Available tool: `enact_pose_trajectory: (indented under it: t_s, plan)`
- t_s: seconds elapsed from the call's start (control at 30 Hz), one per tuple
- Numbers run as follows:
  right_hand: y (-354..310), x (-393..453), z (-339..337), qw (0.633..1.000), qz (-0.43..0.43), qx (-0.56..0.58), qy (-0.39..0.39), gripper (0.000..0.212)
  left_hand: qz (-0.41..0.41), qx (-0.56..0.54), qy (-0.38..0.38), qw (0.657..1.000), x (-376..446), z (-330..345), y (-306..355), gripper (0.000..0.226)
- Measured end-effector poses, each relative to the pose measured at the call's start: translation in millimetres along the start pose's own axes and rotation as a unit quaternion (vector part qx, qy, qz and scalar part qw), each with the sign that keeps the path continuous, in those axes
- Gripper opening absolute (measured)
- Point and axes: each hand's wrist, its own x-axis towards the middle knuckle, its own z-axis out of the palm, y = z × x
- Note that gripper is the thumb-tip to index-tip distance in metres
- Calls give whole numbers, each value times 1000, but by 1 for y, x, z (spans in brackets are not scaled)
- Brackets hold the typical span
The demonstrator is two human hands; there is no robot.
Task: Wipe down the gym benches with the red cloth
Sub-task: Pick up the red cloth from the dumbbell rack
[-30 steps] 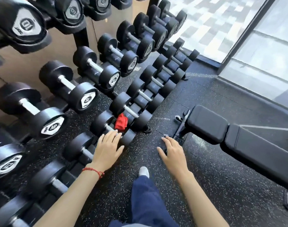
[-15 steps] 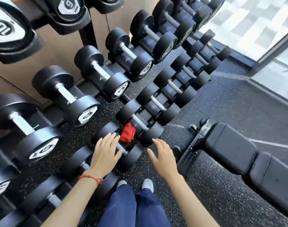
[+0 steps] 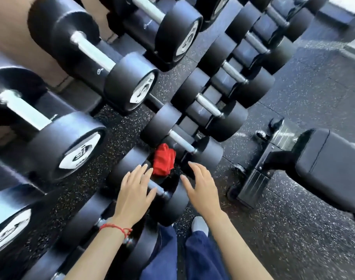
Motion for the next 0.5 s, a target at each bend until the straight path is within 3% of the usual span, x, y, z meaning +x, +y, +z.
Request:
enact_pose_trajectory:
  t_s: [0.3, 0.5]
  plan:
    - [54, 57, 101, 999, 35, 28, -23, 46, 27, 28, 48, 998, 64, 71, -35, 49]
    - [72, 90, 157, 997, 63, 32, -33, 47, 36, 58, 59, 996, 90, 100, -69, 50]
